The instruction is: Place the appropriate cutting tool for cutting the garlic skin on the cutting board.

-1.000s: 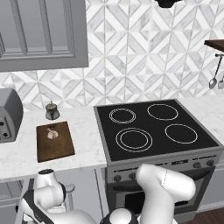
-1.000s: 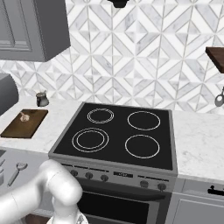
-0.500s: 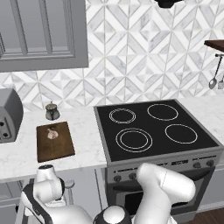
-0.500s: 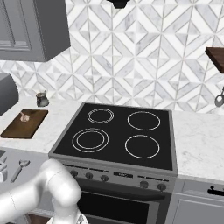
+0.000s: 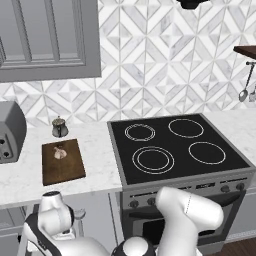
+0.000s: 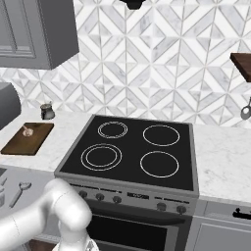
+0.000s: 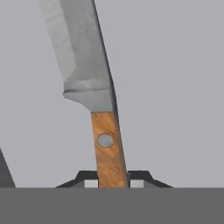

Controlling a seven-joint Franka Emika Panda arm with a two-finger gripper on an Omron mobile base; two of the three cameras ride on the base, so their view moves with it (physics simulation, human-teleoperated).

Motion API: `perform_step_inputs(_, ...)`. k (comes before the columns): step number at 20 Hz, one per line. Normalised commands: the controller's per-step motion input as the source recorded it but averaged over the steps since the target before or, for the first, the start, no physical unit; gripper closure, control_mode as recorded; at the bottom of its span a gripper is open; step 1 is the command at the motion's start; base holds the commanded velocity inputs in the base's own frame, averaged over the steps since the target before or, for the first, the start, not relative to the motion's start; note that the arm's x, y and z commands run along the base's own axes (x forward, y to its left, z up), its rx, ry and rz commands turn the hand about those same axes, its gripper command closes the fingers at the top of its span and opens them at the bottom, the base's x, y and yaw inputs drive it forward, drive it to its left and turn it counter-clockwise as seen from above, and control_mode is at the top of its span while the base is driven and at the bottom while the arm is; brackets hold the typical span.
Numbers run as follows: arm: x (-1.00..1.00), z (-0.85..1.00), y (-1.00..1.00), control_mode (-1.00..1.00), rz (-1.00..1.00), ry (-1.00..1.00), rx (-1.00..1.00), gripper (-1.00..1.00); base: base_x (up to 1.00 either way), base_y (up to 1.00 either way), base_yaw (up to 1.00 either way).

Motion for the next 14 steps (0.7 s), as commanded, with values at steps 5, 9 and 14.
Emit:
perform_step_inputs(5,0.0,0.57,0.01,-1.0,-0.2,-0.05,0.0,1.0,0.0,0.0,0.0)
perform_step_inputs(9,-0.15,0.51,0.03,-1.0,-0.25,0.0,0.0,1.0,0.0,0.0,0.0)
perform_step_inputs(14,-0.28,0.33,0.05,-1.0,-0.32,0.0,0.0,1.0,0.0,0.0,0.0)
